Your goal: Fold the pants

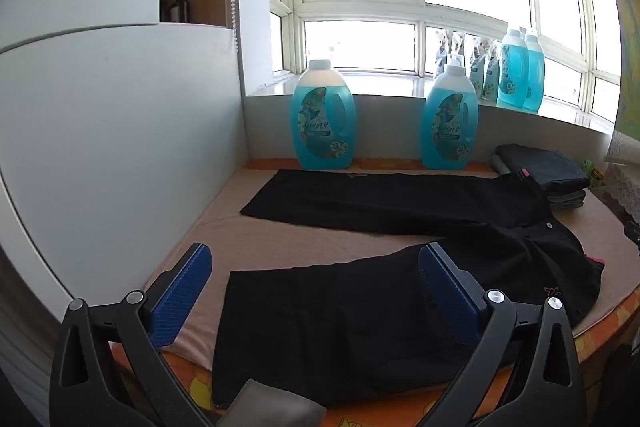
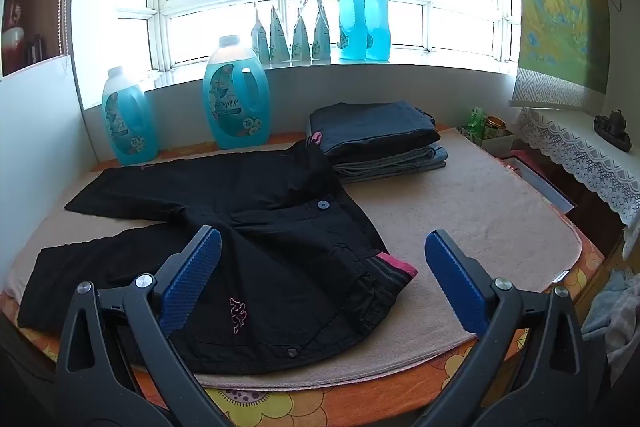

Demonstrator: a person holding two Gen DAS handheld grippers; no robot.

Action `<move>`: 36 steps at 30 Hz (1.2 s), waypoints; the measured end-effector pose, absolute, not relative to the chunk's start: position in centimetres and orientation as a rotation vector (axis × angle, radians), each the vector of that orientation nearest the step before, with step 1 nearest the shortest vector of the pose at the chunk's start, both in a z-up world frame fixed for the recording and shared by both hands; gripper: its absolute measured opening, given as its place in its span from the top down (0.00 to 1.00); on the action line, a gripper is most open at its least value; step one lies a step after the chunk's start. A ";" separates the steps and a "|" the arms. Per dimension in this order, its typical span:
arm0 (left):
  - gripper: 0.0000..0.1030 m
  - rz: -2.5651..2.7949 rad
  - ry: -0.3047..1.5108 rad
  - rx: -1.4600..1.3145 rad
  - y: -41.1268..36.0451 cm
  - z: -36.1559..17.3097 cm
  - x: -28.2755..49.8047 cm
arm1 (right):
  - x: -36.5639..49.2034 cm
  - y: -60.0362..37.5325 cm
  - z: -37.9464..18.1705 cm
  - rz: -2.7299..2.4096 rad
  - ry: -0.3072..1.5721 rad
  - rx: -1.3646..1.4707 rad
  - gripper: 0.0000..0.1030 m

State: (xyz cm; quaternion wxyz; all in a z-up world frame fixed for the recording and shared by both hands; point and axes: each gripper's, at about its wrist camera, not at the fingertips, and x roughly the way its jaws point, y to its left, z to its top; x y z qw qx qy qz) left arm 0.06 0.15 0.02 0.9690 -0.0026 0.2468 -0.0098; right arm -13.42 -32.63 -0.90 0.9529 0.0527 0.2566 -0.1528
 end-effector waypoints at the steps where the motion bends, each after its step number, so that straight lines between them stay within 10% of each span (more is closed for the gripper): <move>1: 0.00 -0.025 0.500 -0.009 0.3 0.0 0.1 | -13.5 -32.7 -1.0 -0.309 0.524 0.108 0.00; 36: 0.00 -0.018 0.483 0.023 -0.1 0.1 0.1 | -12.3 -32.0 -1.0 -0.284 0.520 0.110 0.00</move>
